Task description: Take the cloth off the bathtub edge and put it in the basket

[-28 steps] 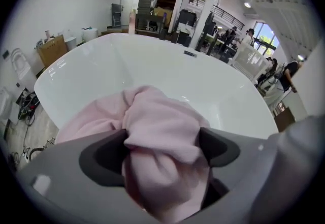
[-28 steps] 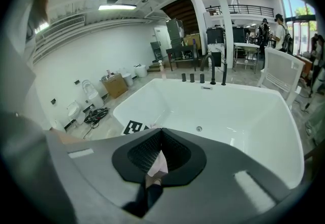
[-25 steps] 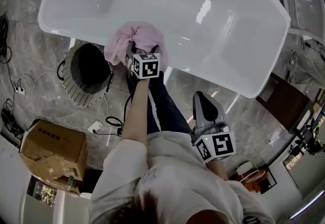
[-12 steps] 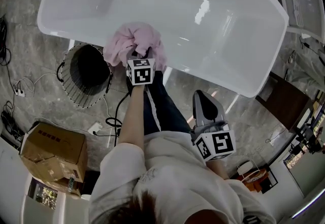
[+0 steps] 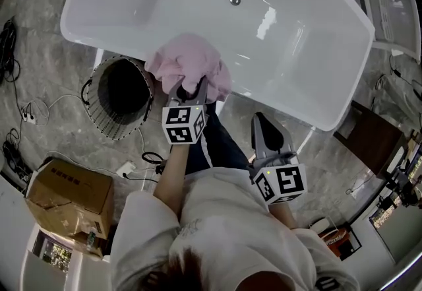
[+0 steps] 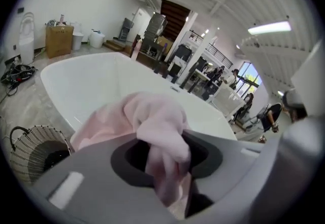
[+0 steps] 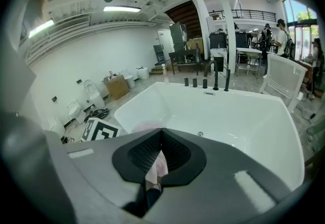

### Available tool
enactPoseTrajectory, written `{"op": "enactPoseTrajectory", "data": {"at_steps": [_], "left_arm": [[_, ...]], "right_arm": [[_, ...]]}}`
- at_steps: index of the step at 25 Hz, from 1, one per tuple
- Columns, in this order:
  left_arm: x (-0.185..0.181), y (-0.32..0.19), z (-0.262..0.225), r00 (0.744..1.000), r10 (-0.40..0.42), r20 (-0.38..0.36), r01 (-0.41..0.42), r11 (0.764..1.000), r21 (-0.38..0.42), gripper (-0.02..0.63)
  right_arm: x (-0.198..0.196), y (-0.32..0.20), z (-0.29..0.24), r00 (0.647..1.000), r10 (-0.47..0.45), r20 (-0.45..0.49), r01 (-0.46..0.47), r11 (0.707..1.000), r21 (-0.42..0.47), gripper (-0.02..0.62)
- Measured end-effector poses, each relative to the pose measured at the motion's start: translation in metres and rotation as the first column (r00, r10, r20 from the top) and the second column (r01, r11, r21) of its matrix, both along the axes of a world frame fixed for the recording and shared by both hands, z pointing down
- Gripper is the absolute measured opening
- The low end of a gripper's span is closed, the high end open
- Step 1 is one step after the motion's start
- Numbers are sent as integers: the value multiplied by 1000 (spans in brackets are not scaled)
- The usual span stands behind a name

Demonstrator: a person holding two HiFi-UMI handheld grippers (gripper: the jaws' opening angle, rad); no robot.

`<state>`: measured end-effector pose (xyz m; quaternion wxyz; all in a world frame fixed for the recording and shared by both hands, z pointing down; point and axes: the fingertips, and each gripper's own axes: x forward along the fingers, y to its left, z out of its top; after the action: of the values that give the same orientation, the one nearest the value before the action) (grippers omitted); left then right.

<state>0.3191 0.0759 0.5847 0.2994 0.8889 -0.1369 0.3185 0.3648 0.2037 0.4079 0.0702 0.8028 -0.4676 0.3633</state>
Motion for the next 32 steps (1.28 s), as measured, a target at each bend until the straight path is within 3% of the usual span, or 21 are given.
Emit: {"op": "enactPoseTrajectory", "data": {"at_steps": [10,15,24,32], "left_arm": [[-12,-36,-144,969,-85,-231,103,993,65,163],[-32,-43,-211,946,-60,-318,113,982,152,161],[-46,-67,-341,894,14,-448,152,931,332,161],[-61,-96,-446,831,68,-552,238,853,464,161]], "right_arm": [[-18,-21,-28,998,-24,-52,29,996,88,0],[-24,-30,-47,995,-29,-99,43,989,140,0],[-30,-40,-91,986,-25,-167,66,967,246,-2],[-25,-51,-143,966,-34,-256,124,931,343,0]]}}
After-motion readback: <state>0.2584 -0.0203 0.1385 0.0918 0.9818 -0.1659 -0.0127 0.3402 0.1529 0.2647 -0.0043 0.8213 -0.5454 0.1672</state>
